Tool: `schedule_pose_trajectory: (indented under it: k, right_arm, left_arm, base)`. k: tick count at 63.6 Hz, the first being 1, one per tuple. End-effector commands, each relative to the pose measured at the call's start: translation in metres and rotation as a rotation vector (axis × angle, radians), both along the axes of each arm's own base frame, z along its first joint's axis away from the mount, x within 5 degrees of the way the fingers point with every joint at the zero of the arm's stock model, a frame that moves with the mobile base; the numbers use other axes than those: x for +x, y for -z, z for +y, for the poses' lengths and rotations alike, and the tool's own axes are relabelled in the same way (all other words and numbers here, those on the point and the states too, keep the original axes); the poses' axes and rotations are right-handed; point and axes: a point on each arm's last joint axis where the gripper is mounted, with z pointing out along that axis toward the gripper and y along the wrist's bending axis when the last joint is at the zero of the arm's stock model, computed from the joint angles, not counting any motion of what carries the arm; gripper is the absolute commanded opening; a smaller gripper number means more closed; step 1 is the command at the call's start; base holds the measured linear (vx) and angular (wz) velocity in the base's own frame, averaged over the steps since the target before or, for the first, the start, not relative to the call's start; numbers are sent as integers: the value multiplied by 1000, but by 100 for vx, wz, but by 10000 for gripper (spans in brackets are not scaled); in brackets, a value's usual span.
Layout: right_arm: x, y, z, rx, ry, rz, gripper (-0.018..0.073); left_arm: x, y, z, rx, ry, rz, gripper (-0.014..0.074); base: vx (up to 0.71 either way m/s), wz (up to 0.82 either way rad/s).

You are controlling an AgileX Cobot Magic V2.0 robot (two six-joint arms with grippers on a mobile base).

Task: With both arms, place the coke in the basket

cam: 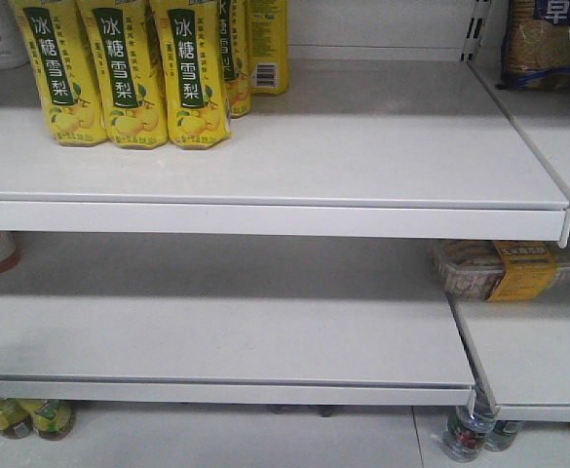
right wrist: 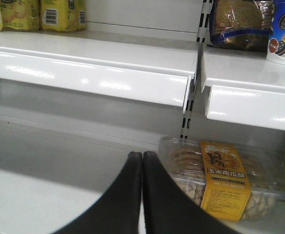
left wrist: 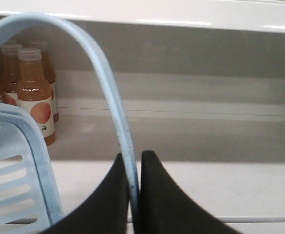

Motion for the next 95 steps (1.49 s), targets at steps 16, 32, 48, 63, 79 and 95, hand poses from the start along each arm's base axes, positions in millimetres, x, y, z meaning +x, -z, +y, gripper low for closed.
schedule_pose_trajectory:
  k: [16,32,48,63,79,95]
  right_arm:
    - [0,-8,2,28,-16,-15,-9]
    - [0,-8,2,28,-16,-15,-9]
    - [0,-8,1,25,-14,-16,-9]
    - [3,-8,-11,109,131,2,-9]
    - [2,-13,1,-78,-5,-94,-9]
    - [-1,6,-5,9,79,144,-9]
  left_arm:
    - [-2,-15,0,69,4,-187,-6]
    - [-2,-15,0,69,4,-187,-6]
    - [-2,-15,0,69,4,-187,-6]
    - [-2,-15,0,69,4,-187,-6]
    - [-2,-15,0,69,4,-187,-6]
    - [-2,-15,0,69,4,-187,-6]
  base:
    - [0,0]
    - [0,0]
    - [0,0]
    - [0,0]
    - [0,0]
    - [0,0]
